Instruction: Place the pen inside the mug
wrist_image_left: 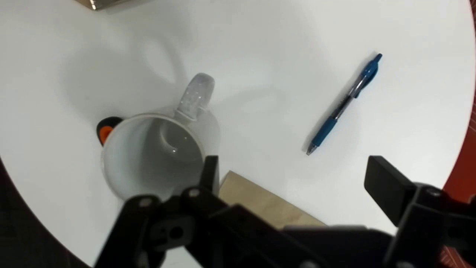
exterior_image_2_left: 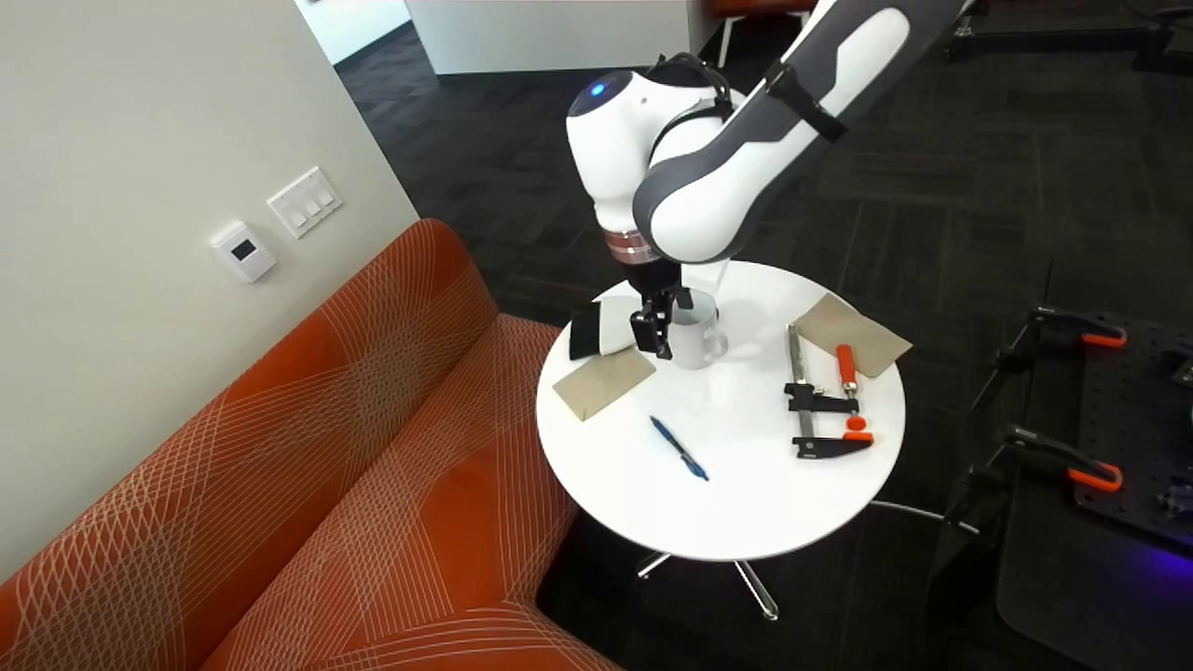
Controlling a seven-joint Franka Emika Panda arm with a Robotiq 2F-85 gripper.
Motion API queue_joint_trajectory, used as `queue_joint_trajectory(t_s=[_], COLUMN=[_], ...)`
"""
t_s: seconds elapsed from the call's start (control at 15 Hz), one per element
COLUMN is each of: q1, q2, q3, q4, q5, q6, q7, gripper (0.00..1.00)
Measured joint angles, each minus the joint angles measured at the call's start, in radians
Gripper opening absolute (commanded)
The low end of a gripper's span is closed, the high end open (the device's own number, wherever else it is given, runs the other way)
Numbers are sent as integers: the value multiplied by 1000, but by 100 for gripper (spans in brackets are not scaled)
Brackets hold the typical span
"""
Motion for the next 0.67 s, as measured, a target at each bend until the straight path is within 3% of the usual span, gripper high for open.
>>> queue_joint_trajectory(t_s=[0.4,0.67], q1=[78,91], q2=[39,114], q3=[-1,-1], q4=[-17,-17], q5=[34,107], q6=[57,177], q7=[279,333], gripper=[100,100])
